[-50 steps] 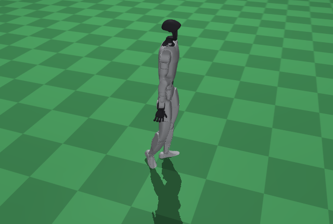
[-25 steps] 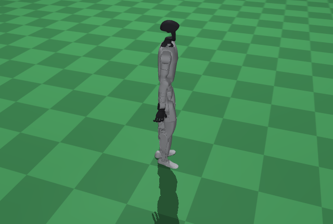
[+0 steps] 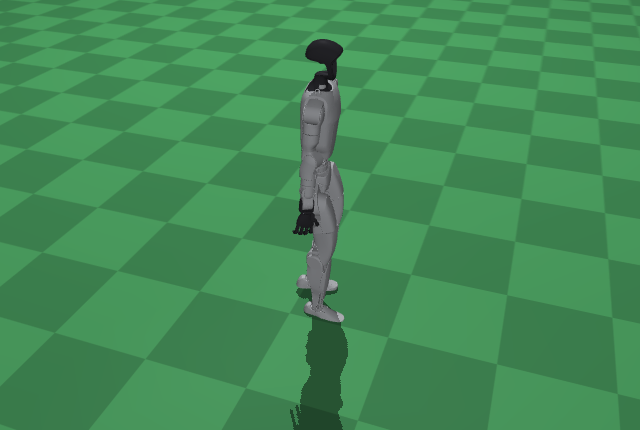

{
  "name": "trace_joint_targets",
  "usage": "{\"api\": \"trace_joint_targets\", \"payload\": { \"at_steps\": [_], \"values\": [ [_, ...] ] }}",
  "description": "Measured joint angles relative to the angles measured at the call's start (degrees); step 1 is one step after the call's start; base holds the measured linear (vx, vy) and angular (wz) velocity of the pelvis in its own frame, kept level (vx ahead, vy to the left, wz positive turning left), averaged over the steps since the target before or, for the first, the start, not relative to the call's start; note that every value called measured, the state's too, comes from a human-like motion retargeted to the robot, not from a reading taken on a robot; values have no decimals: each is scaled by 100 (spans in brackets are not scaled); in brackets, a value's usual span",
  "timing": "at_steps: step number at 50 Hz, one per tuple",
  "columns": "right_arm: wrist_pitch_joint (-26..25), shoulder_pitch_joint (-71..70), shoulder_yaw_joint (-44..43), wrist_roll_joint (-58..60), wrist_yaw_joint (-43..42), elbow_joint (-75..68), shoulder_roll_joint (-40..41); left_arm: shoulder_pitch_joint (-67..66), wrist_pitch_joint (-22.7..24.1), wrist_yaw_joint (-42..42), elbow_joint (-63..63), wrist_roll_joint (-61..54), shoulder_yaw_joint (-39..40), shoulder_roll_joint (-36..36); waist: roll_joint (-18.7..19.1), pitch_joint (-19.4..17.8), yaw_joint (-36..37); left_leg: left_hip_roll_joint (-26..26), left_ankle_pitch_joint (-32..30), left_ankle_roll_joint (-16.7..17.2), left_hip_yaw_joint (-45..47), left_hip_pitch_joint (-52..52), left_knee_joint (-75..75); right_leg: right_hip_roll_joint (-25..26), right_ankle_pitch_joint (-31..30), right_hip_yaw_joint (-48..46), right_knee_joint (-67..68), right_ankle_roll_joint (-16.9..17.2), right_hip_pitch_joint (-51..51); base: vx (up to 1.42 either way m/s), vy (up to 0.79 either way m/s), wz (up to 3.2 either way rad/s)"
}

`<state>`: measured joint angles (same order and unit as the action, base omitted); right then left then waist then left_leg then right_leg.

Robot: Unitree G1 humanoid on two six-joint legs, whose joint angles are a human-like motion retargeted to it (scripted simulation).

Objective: Upper body actions

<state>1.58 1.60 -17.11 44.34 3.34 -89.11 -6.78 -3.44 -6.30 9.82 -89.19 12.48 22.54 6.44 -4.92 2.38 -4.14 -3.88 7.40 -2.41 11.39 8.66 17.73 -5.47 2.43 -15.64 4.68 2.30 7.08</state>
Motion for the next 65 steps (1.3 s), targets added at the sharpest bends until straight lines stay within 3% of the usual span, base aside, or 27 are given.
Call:
{"api": "trace_joint_targets", "payload": {
  "at_steps": [3, 5, 7, 9, 13, 16, 21, 25, 30, 33, 36, 40, 43, 45, 48, 49, 50, 53, 55, 60, 65],
  "values": [
    [34, -48, -37, -76, 0, 44, -13, -3, 53, -92, 80, -83, 75, -66, 36, -113, 289, -704, -148, 361, -2688, 73, -84, 123, -179, 619, 74, 6, 170, -5, 10, -245],
    [62, -57, 0, -122, 34, 78, -20, -31, 94, -143, 165, -113, 173, -97, -9, -193, 628, -995, -419, 766, -3758, -7, -261, 243, -331, 1194, 164, -8, 356, -7, 9, -322],
    [68, -168, 3, -117, 84, 119, -28, 2, 129, -136, 252, -177, 241, -96, -46, -271, 714, -777, -335, 667, -3013, -67, -484, 331, -430, 1549, 252, -10, 553, -19, 7, -256],
    [89, -292, 6, -72, 101, 208, -28, 46, 170, -98, 280, -277, 212, -78, -10, -404, 431, -436, -264, 194, -1731, -202, -745, 444, -490, 1710, 278, -74, 647, -34, 5, -146],
    [181, -433, 100, -127, 62, 356, -31, 129, 84, 151, 192, -260, -104, 40, 182, -630, -183, -309, -271, -1, -1335, -331, -935, 564, -453, 1613, 322, -322, 853, -32, 9, -186],
    [210, -464, 184, -293, 36, 281, -46, 124, -25, 237, 194, 74, -262, 183, 273, -617, -426, -87, -228, -43, -541, -497, -1190, 396, -83, 706, 327, -616, 1040, -29, 3, -261],
    [55, -475, -29, -467, 97, 166, -144, -38, 28, 93, 191, 263, -470, 154, 393, -518, -6, 152, 72, -86, 1228, -817, -1506, 102, 773, -1533, 281, -993, 1176, -24, -4, -420],
    [42, -601, -182, -726, 108, 163, -103, -226, 12, 145, 201, 112, -440, 10, 500, -420, 3, 232, 430, 66, 2679, -1144, -1667, -10, 1413, -3339, 295, -929, 1065, -23, -12, -402],
    [-13, -766, -174, -798, 132, 179, -78, -363, 28, 13, 223, 67, -208, -268, 666, -288, -359, 237, 820, 494, 4579, -1515, -1700, 143, 1555, -5375, 48, -427, 666, -16, -13, -353],
    [-83, -797, -199, -889, 27, 100, -105, -383, 45, 10, 264, 56, -130, -394, 746, -231, -496, 165, 951, 809, 5218, -1684, -1667, 316, 992, -5654, -73, -362, 591, -2, -9, -309],
    [-179, -726, -311, -1088, -86, -20, -124, -407, 58, 77, 309, 103, -169, -418, 908, -108, -665, 199, 980, 1021, 5640, -1809, -1595, 502, 687, -4869, -10, -816, 823, 12, -7, -216],
    [-283, -501, -637, -1644, -197, -196, -115, -348, -20, 178, 400, 292, -469, -304, 1021, -8, -858, 245, 682, 1040, 5386, -2039, -1365, 539, 786, -4383, 95, -970, 840, 25, -13, -133],
    [-344, -345, -887, -1894, -152, -305, -69, -280, -35, 104, 461, 357, -617, -242, 942, 134, -763, 170, 97, 933, 5553, -2290, -1153, 485, 851, -3776, 139, -959, 833, 32, -9, -119],
    [-341, -261, -942, -1964, -112, -355, -20, -257, -21, 72, 552, 370, -627, -234, 709, 254, -715, 141, -461, 541, 5558, -2385, -736, 298, 795, -3526, 33, -974, 778, 34, -9, -114],
    [-346, -289, -793, -1925, -97, -423, 49, -190, 82, 21, 719, 315, -550, -194, 22, 234, -469, 210, -1055, -396, 5058, -2230, 628, -249, 726, -2812, 36, -953, 723, 27, -9, -150],
    [-355, -314, -702, -1829, -71, -428, 71, -173, 97, 7, 756, 264, -542, -167, -161, 190, -357, 292, -1100, -520, 4743, -2056, 1171, -375, 694, -2643, 45, -954, 688, 26, -9, -175],
    [-368, -338, -601, -1706, -38, -424, 92, -160, 103, -4, 786, 206, -540, -140, -318, 138, -234, 383, -1088, -548, 4386, -1843, 1717, -467, 656, -2499, 43, -961, 641, 29, -13, -180],
    [-403, -434, -326, -1088, 81, -253, 166, -110, 46, -13, 777, 57, -463, -132, -415, 0, -29, 442, -948, -143, 2929, -861, 2683, -389, 525, -2182, -65, -1000, 531, 16, -6, -154],
    [-347, -554, -115, -547, 112, -58, 190, -32, 33, -17, 706, -72, -356, -147, -466, -82, 81, 555, -748, -176, 2494, -352, 3041, -377, 413, -1939, -111, -1001, 518, 6, 1, -154],
    [-242, -690, 233, 172, -26, 179, 165, -30, 39, -25, 616, -138, -314, -176, -388, -145, 61, 763, -343, -439, 2188, 10, 2187, -275, 265, -1558, -177, -956, 419, 14, 6, -122],
    [-276, -692, 107, -96, 93, 106, 153, 21, 24, -159, 505, 11, -410, -179, -80, -273, 174, 355, -218, -91, 989, 201, 505, 116, 159, -1174, -275, -940, 209, 13, 9, -119]
  ]
}}
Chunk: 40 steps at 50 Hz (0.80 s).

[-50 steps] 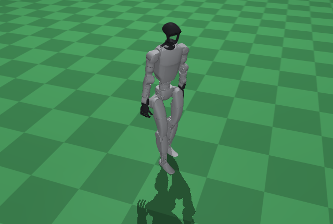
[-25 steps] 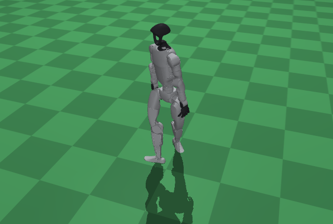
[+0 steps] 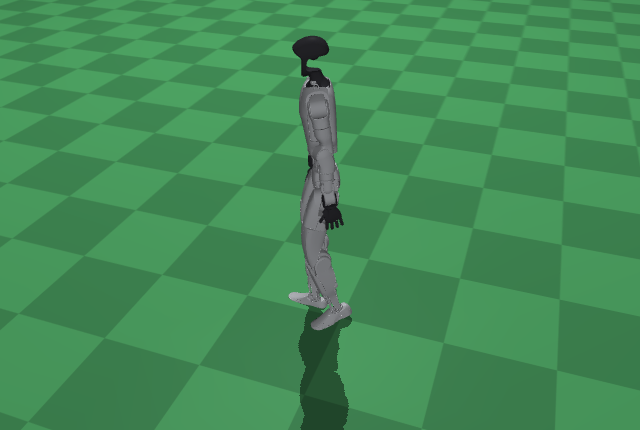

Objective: Upper body actions

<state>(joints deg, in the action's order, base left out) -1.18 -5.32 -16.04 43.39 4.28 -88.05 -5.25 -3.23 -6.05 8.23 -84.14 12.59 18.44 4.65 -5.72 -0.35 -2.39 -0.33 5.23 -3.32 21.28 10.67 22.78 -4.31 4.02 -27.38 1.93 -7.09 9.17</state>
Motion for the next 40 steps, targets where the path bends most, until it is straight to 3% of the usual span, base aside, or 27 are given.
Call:
{"api": "trace_joint_targets", "payload": {
  "at_steps": [5, 7, 8, 10, 12, 15, 20, 26, 40],
  "values": [
    [-45, 137, -161, -303, 57, -193, -57, 4, 24, -23, -6, 40, -6, -31, 374, -55, 2, -399, -191, 439, -1618, -48, -1295, 475, -30, 434, -81, 21, -238, 20, 12, -98],
    [-91, 186, -149, -251, 17, -333, -127, -30, 32, -39, -31, 36, 36, -60, 446, -17, -77, -393, -481, 250, -1453, -212, -1666, 549, -46, 604, -91, 63, -317, 27, 15, -81],
    [-129, 203, -143, -182, -11, -409, -166, -50, 26, -21, -59, 31, 70, -75, 473, 42, -164, -381, -335, 173, -1290, -303, -1654, 547, -54, 642, -84, 96, -325, 26, 17, -76],
    [-243, 200, -132, -88, -116, -556, -200, -45, -19, 51, -163, 23, 169, -99, 552, 195, -321, -158, -396, 263, -712, -344, -1805, 572, -56, 649, -58, 145, -277, 19, 14, -79],
    [-272, 196, -172, -236, -250, -657, -187, -15, -39, 22, -222, 9, 230, -107, 582, 215, -441, -322, -386, 183, -1020, -466, -1964, 598, -42, 700, -29, 169, -290, 8, 12, -81],
    [-162, 178, -274, -588, -223, -828, -219, 34, -7, 11, -171, 29, 170, -54, 562, 135, -462, -365, -344, 130, -788, -735, -2127, 592, -33, 975, 49, 208, -367, 15, 16, -87],
    [-258, 376, -428, -693, -94, -891, -239, 66, -92, -52, -137, 264, 91, -31, 652, 450, -585, -411, -190, 42, -636, -802, -2161, 573, -51, 1047, 41, 314, -335, 22, 13, -33],
    [-262, 399, -314, -668, -154, -936, -225, 213, -22, 90, -14, 154, 110, -74, 644, 467, -503, -463, -53, -28, -425, -933, -2179, 540, -29, 1212, 138, 403, -341, 11, 11, -32],
    [-35, 272, -63, -473, -61, -516, -31, 126, 25, 108, -73, 298, 99, -5, 627, 493, -549, -442, 86, -16, -839, -693, -1888, 434, 265, 916, 588, 597, -279, 4, 2, 24]
  ]
}}
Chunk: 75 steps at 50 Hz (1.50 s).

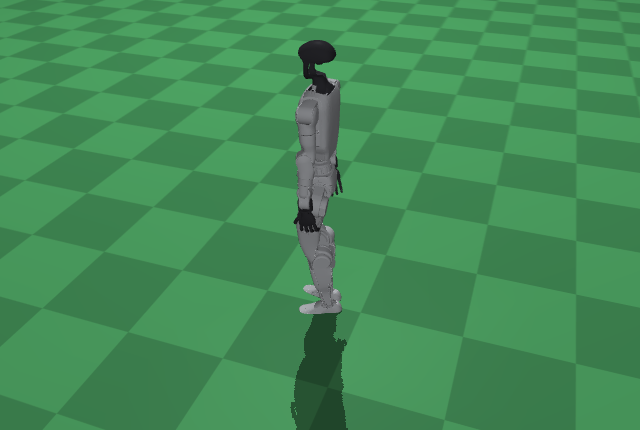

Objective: Upper body actions

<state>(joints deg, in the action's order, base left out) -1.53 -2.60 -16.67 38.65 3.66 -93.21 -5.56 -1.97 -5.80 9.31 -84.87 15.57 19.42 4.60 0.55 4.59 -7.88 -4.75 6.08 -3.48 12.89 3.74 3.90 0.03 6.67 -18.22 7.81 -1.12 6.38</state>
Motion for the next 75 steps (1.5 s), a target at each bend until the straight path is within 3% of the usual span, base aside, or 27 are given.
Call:
{"api": "trace_joint_targets", "payload": {
  "at_steps": [5, 8, 12, 15, 20, 23, 25, 28, 31, 33, 35, 45, 47, 48, 49, 51, 59, 63, 65, 67, 69, 72, 75],
  "values": [
    [49, 2, -10, 50, -148, -33, -11, -31, -31, -83, -161, 78, 125, 90, -39, 38, -106, 10, -69, 102, -641, 267, 233, 87, 20, 315, 150, -35, 30, 3, -8, 114],
    [38, 5, -48, 51, -162, -107, -40, -66, -9, -113, -199, 88, 147, 146, -51, 44, -139, 25, -148, 187, -1107, 444, 350, 223, -3, 1118, 289, -111, 150, 0, -11, 139],
    [21, -18, -92, -19, -197, -149, -54, -71, 59, -208, -173, 12, 153, 227, -84, -53, -240, 31, -258, 307, -1644, 701, 529, 392, -102, 2376, 440, 46, 317, -7, -15, 169],
    [47, -42, -83, -101, -202, -138, -70, -18, 40, -220, -108, -55, 126, 281, -103, -288, -310, 27, -384, 415, -2055, 791, 616, 454, -63, 2773, 445, 206, 243, -11, -19, 191],
    [48, -127, -1, -73, -133, -112, -80, 119, 37, -112, 197, -176, 144, 327, -288, -718, -54, -110, -692, 575, -2448, 871, 594, 298, 57, 1656, 172, -121, -54, -15, -17, 160],
    [64, -109, -81, 16, -116, -40, -122, 201, 102, -168, 363, -261, 51, 223, -318, -891, 416, -157, -770, 485, -2535, 954, 476, 137, 16, 1174, 84, -118, -106, -15, -8, 153],
    [85, -53, -79, 86, -133, 2, -164, 209, 205, -260, 419, -367, 65, 104, -374, -886, 541, -63, -627, 200, -1950, 1093, 417, -28, 50, 693, 27, -137, -139, -10, -2, 232],
    [48, 5, -103, 230, -172, 13, -207, 203, 293, -222, 508, -582, 105, -72, -363, -740, 381, 360, -330, -236, -9, 1200, 227, -316, 158, -354, -75, -86, -164, -10, 2, 316],
    [48, 39, -115, 189, -168, -22, -251, 271, 358, -285, 534, -673, 136, -174, -291, -648, 151, 854, -44, 220, 2615, 911, 65, -487, 304, -1454, -162, -5, -243, -14, 3, 367],
    [54, 70, -120, 157, -139, -42, -281, 340, 384, -344, 519, -696, 92, -193, -316, -605, 55, 989, 16, 340, 4106, 617, 70, -645, 405, -2114, -203, 84, -332, -10, 6, 373],
    [36, 120, -142, 202, -109, -42, -304, 402, 401, -371, 491, -695, 12, -184, -287, -533, -28, 983, 52, 317, 5020, 337, 65, -704, 520, -2798, -253, 193, -448, -3, 8, 385],
    [55, 607, -137, 981, -282, 412, -204, 545, 478, -169, 307, -1089, -3, -217, -462, 70, -334, 869, 190, 54, 6067, -221, 525, -834, 734, -5442, -537, 844, -878, 13, 15, 348],
    [96, 640, -175, 947, -275, 397, -170, 557, 499, -237, 269, -1133, 61, -254, -455, 81, -194, 774, 51, 215, 5739, -296, 412, -726, 724, -5847, -571, 959, -1007, 19, 25, 258],
    [112, 647, -194, 905, -253, 380, -164, 556, 513, -268, 248, -1148, 94, -267, -398, 64, -66, 785, -79, 571, 5699, -342, 275, -611, 739, -5948, -566, 992, -1057, 24, 30, 159],
    [121, 654, -210, 856, -234, 358, -170, 534, 528, -288, 228, -1155, 135, -288, -381, 57, 109, 734, -167, 698, 5615, -352, 117, -552, 728, -6027, -560, 1017, -1119, 27, 32, 94],
    [104, 655, -254, 759, -206, 307, -198, 450, 546, -303, 191, -1150, 215, -333, -416, 84, 398, 602, -183, 679, 5306, -276, -27, -569, 659, -6158, -538, 1073, -1231, 30, 36, 91],
    [296, 525, -383, 405, -78, 355, -223, 180, 438, -452, -91, -1054, 570, -201, -345, 6, 796, 442, 147, 358, 4165, -3, 36, -681, 170, -5858, -362, 1080, -1644, 19, 30, 101],
    [331, 604, -422, 329, -182, 356, -304, 17, 312, -475, -330, -877, 603, -102, 6, 77, 866, 646, 196, 288, 3777, 56, -45, -842, -527, -5499, 380, 569, -1712, 23, 23, 102],
    [348, 603, -438, 267, -192, 359, -332, -15, 228, -409, -403, -768, 612, -44, 284, -1, 724, 874, 172, 257, 3604, 35, -77, -1010, -769, -5025, 1126, 144, -1624, 17, 17, 145],
    [342, 555, -418, 182, -191, 329, -332, -14, 95, -261, -440, -624, 638, 39, 463, -110, 500, 994, 128, 207, 3261, 64, -114, -1318, -688, -4255, 2152, -47, -1269, 15, 10, 155],
    [331, 498, -386, 45, -180, 280, -295, -5, -52, -96, -466, -456, 637, 138, 457, -180, 361, 938, 71, 151, 2960, 119, -184, -1398, -509, -3179, 2764, 132, -769, 10, 4, 129],
    [367, 436, -358, -107, -119, 264, -202, 0, -184, 124, -461, -254, 557, 272, 298, -247, 310, 753, -29, 84, 2653, 186, -309, -807, -424, -1400, 2797, 291, -83, 10, 0, 99],
    [435, 444, -298, -56, -70, 381, -111, -19, -190, 183, -372, -204, 440, 342, 256, -264, 143, 668, -124, 37, 2199, 293, -389, -598, -349, -935, 2362, 279, 125, 6, -7, 128]
  ]
}}
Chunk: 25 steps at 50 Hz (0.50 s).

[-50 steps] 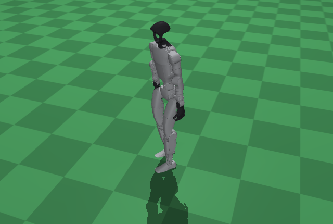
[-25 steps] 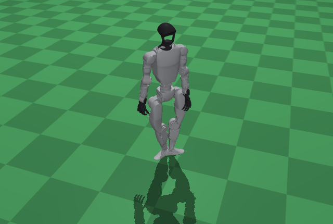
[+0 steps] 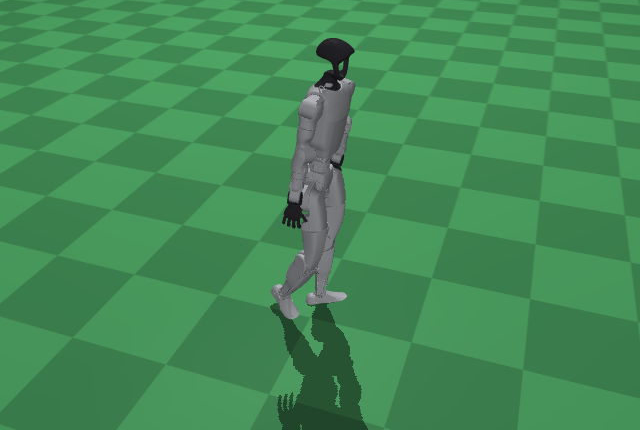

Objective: Upper body actions

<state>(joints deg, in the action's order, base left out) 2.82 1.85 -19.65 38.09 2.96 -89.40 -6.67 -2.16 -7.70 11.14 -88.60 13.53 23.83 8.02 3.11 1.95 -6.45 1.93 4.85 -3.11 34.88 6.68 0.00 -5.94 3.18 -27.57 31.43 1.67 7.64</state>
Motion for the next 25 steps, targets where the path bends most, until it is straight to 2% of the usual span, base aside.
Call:
{"api": "trace_joint_targets", "payload": {
  "at_steps": [4, 8, 11, 12, 13, 15, 17, 20, 25],
  "values": [
    [54, -46, 146, 129, -14, 72, 32, 36, 29, 14, 192, 10, -24, -28, -195, -32, -111, -242, -37, -30, -462, 110, -4, 117, 283, 594, -1093, -70, 247, 3, -6, 115],
    [39, -124, 234, 210, 19, 97, 34, 75, 99, 57, 305, -100, 1, -127, -445, -201, -52, -520, -5, -51, -762, 4, 12, 227, 412, 1443, -2177, 21, 394, 2, -6, 83],
    [30, -138, 258, 238, 21, 85, 34, 85, 92, 106, 258, -138, -56, -139, -536, -313, -84, -639, 20, -62, -1084, -180, 33, 293, -419, 1625, -2920, -3, 168, 10, -8, 97],
    [25, -125, 264, 247, 21, 67, 36, 80, 68, 116, 232, -107, -75, -126, -566, -308, -103, -675, 32, -58, -1196, -227, 47, 261, -573, 1435, -3061, 4, 25, 12, -9, 97],
    [17, -112, 266, 251, 26, 37, 38, 76, 32, 125, 205, -40, -84, -103, -610, -270, -71, -713, 52, -47, -1260, -259, 60, 119, -505, 819, -3122, 101, -141, 13, -9, 83],
    [-13, -91, 196, 250, 46, -53, 28, 68, -32, 105, 152, 126, -145, -80, -671, -182, 20, -783, 83, -32, -1443, -301, 91, 135, -378, 424, -3149, 23, -299, 15, -8, 54],
    [-51, -100, 118, 258, 65, -97, 10, 69, -28, -10, 97, 161, -204, -105, -696, -122, 437, -728, 137, -3, -1317, -323, 119, 133, -240, 696, -2940, -6, -210, 11, -8, -10],
    [-41, -136, 122, 354, 31, -35, -4, 18, 55, -67, 57, 29, -213, -158, -653, -165, 377, -702, 166, 0, -1587, -413, 166, 168, -130, 446, -2917, -56, -392, 7, -8, 62],
    [-33, -198, 192, 360, -10, -38, -40, -106, 6, 16, -61, 234, -202, -158, -542, 20, 232, -630, 231, 51, -1806, -394, 205, 276, 15, 296, -2945, -84, -503, 5, -7, 38]
  ]
}}
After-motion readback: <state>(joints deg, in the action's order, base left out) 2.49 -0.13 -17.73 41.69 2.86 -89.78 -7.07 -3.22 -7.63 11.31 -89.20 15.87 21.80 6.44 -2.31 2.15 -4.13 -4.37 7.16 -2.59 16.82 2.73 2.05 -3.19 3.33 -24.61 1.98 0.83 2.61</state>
